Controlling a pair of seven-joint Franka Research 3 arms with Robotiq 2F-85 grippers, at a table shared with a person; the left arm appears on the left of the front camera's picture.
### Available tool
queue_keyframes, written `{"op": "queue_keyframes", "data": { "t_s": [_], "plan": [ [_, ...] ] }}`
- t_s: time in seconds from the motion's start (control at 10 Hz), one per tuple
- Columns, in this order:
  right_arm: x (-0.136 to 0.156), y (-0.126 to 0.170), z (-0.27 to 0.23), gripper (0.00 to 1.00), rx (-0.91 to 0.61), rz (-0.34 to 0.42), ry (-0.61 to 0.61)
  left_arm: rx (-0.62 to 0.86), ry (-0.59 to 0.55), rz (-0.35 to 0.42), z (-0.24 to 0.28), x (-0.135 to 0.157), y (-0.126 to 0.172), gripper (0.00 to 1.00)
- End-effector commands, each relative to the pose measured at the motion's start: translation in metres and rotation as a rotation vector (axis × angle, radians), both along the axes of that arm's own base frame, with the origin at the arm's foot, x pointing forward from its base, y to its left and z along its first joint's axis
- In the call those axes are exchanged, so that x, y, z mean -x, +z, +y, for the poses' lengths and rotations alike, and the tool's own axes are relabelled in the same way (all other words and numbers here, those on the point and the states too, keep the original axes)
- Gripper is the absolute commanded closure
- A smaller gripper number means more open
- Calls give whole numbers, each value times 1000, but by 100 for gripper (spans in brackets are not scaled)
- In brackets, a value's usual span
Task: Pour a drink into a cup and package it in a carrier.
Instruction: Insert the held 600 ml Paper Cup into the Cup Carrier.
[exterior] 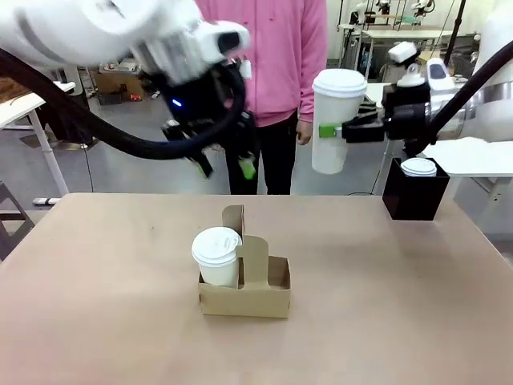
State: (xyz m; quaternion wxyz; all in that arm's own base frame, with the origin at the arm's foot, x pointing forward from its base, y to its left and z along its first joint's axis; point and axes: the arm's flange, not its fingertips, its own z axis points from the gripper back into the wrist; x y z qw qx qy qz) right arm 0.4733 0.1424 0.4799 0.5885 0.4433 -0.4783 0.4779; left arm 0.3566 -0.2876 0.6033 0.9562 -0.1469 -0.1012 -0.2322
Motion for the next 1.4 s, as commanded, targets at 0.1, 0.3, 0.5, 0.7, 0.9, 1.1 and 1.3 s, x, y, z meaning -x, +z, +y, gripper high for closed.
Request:
{"op": "queue_keyframes", "data": {
  "t_s": [0.1,0.3,0.5,0.7,0.9,1.1,1.3],
  "plan": [
    [13,-24,7,19,-9,-83,186,143,-293,-16,104,-12,-5,0],
    [25,-47,15,19,-41,-133,263,269,-449,-104,159,-23,-28,0],
    [29,-54,14,19,11,-79,203,304,-514,-198,189,-30,-54,0],
    [26,-49,20,19,-26,-97,240,294,-522,-260,188,-42,-69,0],
    [26,-49,20,19,-26,-97,240,277,-514,-218,200,-38,-65,0],
    [26,-63,31,19,-37,-32,244,256,-493,-242,192,-47,-71,0],
    [27,-81,58,19,-59,39,289,283,-540,-349,224,-39,-82,0]
  ]
}}
